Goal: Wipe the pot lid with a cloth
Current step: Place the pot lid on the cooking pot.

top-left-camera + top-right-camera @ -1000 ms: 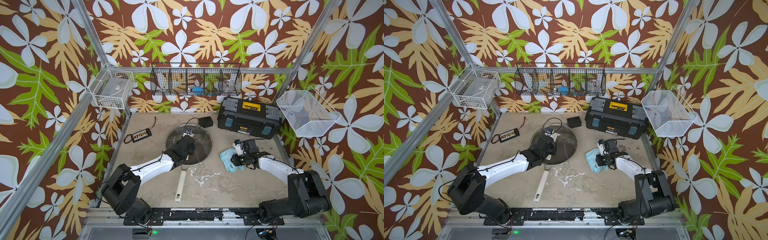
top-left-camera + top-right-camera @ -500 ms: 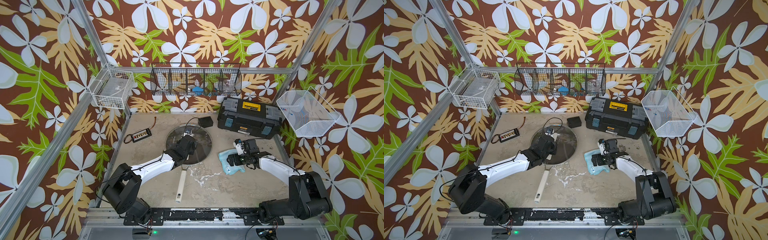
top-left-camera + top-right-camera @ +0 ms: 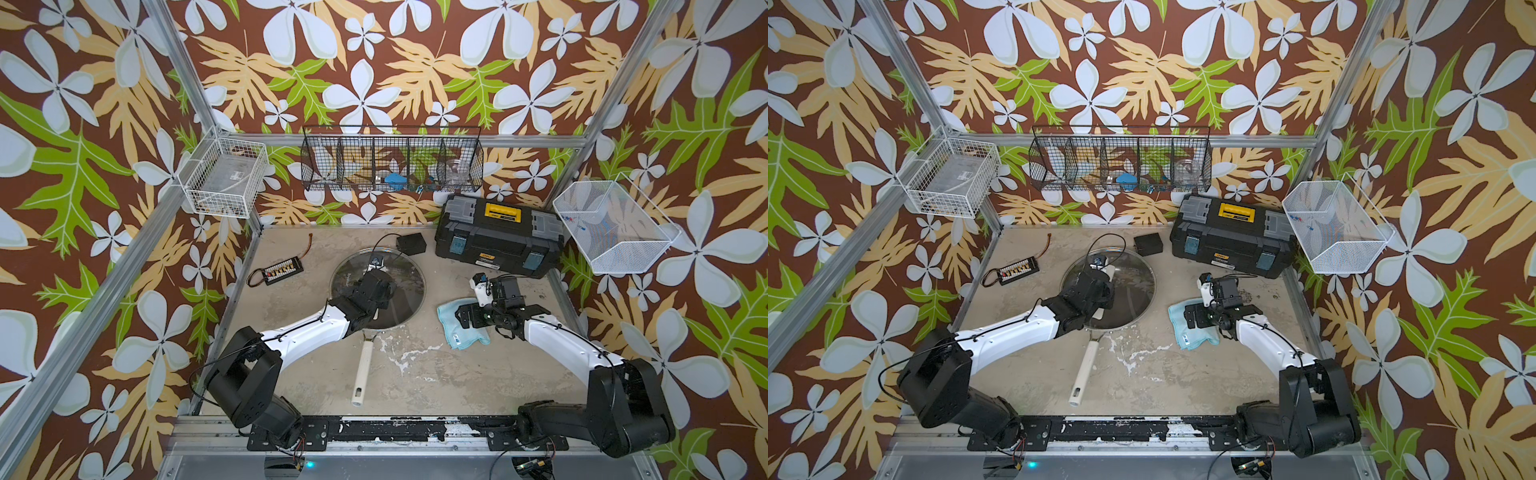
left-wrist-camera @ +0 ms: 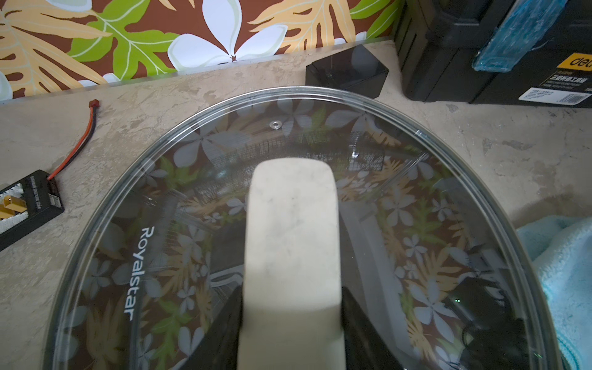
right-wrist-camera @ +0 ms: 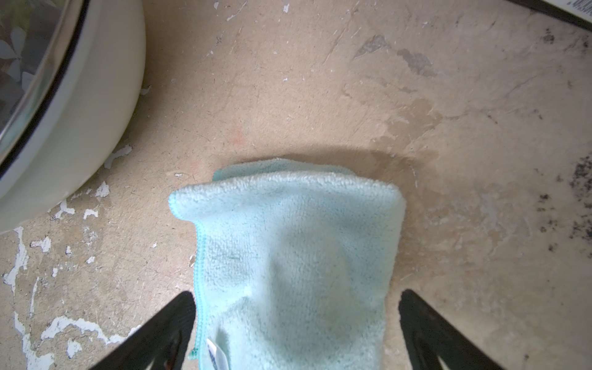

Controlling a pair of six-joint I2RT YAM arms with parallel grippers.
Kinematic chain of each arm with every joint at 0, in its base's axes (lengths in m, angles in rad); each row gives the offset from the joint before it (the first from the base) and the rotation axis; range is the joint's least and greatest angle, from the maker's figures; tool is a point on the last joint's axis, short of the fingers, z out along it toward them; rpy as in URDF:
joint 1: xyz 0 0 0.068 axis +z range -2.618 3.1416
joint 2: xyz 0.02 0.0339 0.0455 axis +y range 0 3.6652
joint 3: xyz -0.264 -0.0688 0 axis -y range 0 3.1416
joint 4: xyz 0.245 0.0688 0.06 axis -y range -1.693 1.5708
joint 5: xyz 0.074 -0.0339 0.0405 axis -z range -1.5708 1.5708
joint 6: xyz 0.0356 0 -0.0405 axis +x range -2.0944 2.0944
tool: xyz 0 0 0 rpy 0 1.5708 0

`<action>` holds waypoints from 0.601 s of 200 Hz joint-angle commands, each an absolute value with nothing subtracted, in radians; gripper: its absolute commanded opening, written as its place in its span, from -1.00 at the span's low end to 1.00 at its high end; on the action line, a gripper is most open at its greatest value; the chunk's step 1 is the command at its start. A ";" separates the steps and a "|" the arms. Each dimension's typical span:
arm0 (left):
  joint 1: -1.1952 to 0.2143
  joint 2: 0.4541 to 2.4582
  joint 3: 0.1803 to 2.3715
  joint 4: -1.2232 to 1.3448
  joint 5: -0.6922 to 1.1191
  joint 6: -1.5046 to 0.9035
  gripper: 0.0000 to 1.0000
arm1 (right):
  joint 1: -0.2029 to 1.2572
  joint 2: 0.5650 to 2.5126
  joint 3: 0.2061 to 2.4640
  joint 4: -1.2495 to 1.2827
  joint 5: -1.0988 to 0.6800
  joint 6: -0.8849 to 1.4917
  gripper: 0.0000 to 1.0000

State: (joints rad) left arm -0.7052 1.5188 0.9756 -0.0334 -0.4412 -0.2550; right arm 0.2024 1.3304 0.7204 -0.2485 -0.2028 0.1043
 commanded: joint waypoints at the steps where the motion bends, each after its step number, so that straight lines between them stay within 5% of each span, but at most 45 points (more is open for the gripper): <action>1: -0.710 1.500 1.006 0.094 -0.459 -0.226 -0.38 | 0.202 1.327 0.724 -0.233 -0.204 0.104 0.99; 120: -0.710 1.527 1.020 0.064 -0.507 -0.247 -0.44 | 0.202 1.332 0.727 -0.239 -0.198 0.100 1.00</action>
